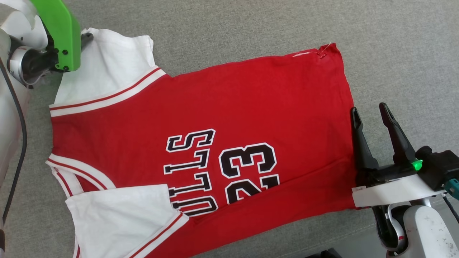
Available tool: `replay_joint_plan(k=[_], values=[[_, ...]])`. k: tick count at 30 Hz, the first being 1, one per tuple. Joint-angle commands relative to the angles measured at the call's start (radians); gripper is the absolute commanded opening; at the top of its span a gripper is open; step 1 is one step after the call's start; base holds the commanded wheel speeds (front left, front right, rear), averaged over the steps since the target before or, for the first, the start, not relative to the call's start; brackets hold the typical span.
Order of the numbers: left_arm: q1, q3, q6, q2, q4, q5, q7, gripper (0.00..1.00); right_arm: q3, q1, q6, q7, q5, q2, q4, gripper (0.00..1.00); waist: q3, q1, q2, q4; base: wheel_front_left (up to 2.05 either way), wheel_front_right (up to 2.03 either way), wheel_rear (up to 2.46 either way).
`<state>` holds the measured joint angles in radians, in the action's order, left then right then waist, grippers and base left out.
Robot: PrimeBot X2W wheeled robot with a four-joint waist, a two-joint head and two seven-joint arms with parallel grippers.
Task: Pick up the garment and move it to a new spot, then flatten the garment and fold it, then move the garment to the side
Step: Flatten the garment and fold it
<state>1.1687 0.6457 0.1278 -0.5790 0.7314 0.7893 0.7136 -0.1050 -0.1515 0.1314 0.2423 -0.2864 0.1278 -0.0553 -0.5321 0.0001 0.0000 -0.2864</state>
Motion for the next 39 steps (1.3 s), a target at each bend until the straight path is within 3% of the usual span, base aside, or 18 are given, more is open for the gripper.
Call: replay_joint_plan(k=[1,7,12,14,15,18,24,30,34,39], values=[[-0.023,0.022,0.003,0.008,0.019,0.014,0.021,0.0,0.0,-0.019,-0.001,0.009,-0.003,-0.007,0.002,1.0,0.0,-0.0001,0.0,0.003,0.0,0.0,0.0],[-0.024,-0.004,0.001,0.021,0.051,0.043,-0.078,0.0,0.007,-0.021,-0.001,-0.004,0.006,0.011,0.009,1.0,0.04,-0.0001,0.0,0.02,0.0,0.0,0.0],[-0.044,-0.035,-0.002,0.045,0.048,0.082,-0.133,0.0,0.014,-0.02,-0.001,-0.068,0.012,0.067,0.002,1.0,0.095,-0.0001,0.0,0.048,0.0,0.0,0.0],[-0.059,-0.032,-0.001,0.05,0.031,0.086,-0.142,0.0,0.009,-0.022,-0.001,-0.12,0.008,0.1,-0.002,1.0,0.113,-0.0001,0.0,0.061,0.0,0.0,0.0],[-0.092,-0.038,-0.001,0.054,-0.009,0.108,-0.154,0.0,0.004,-0.039,-0.001,-0.236,-0.024,0.154,-0.008,1.0,0.141,-0.0001,0.0,0.083,0.0,0.0,0.0],[-0.132,-0.048,-0.015,0.053,-0.071,0.128,-0.159,0.0,-0.003,-0.068,-0.001,-0.386,-0.059,0.215,-0.008,1.0,0.165,-0.0001,0.0,0.109,0.0,0.0,0.0],[-0.228,-0.066,-0.083,0.039,-0.276,0.166,-0.141,0.0,-0.011,-0.155,-0.001,-0.657,-0.111,0.317,-0.004,1.0,0.181,-0.0001,0.0,0.171,0.0,0.0,0.0],[-0.328,-0.073,-0.172,-0.019,-0.562,0.174,-0.097,0.0,-0.065,-0.287,-0.001,-0.909,-0.213,0.415,0.058,1.0,0.148,-0.0001,0.0,0.23,0.0,0.0,0.0],[-0.382,-0.072,-0.224,-0.051,-0.714,0.172,-0.074,0.0,-0.096,-0.371,-0.001,-0.991,-0.235,0.461,0.116,1.0,0.12,-0.0001,0.0,0.261,0.0,0.0,0.0],[-0.423,-0.076,-0.267,-0.078,-0.845,0.163,-0.068,0.0,-0.147,-0.46,-0.001,-1.008,-0.256,0.502,0.196,1.0,0.095,-0.0001,0.0,0.288,0.0,0.0,0.0]])
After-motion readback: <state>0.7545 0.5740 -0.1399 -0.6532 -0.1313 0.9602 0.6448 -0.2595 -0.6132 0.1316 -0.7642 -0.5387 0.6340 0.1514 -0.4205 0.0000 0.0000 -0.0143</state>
